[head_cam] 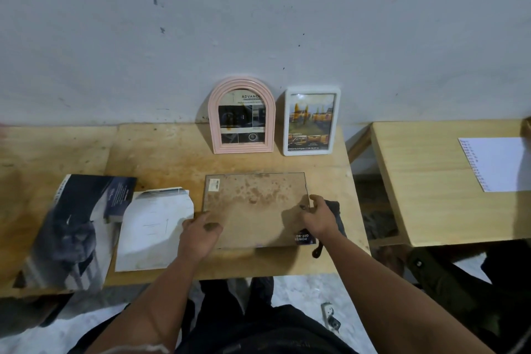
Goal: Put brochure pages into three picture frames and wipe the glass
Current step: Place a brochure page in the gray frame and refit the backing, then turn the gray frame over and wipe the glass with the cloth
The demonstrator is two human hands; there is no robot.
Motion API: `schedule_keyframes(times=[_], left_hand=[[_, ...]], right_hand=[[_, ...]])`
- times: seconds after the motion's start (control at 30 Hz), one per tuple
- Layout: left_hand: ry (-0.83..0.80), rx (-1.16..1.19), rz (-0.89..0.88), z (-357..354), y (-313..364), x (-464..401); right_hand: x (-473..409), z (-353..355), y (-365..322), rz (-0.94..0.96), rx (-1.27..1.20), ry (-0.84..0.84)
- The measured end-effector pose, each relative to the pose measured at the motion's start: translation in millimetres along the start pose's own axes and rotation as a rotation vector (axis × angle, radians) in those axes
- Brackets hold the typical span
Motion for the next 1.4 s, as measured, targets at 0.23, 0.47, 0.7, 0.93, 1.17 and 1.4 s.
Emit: schedule_keyframes(times=[0.23,0.47,0.7,0.93,1.17,1.4], left_hand=[[0.005,0.181,-0.121,49,23,2],[-0.054,0.590,-0.062,113,63,-7],[-0.175,0.829,-0.019,104,60,-5],[-0.124,0.884,0.110,61,27,-8],[-0.072,0.848,0.146,49,13,-7],[0.029,0.544,0.202,37,9,-12]], right_hand=[[6,28,-9,-0.039,-0.478,-0.059],[4,61,-45,-0.048,-0.600,-0.214],[1,52,-61,-0.056,-0.582,-0.136],[-3,35,-33,-0.111,-0.509,-0.002],[-13,66,43,-0.190,0.140,0.247],[-1,33,76,-0.246,0.136,0.186]])
Point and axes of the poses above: each hand's wrist, its own x-axis away from the middle knuckle, its own z-axis out of the back of the hand, y = z × x, the point moved 3 cm from there along -x, towards the middle knuckle
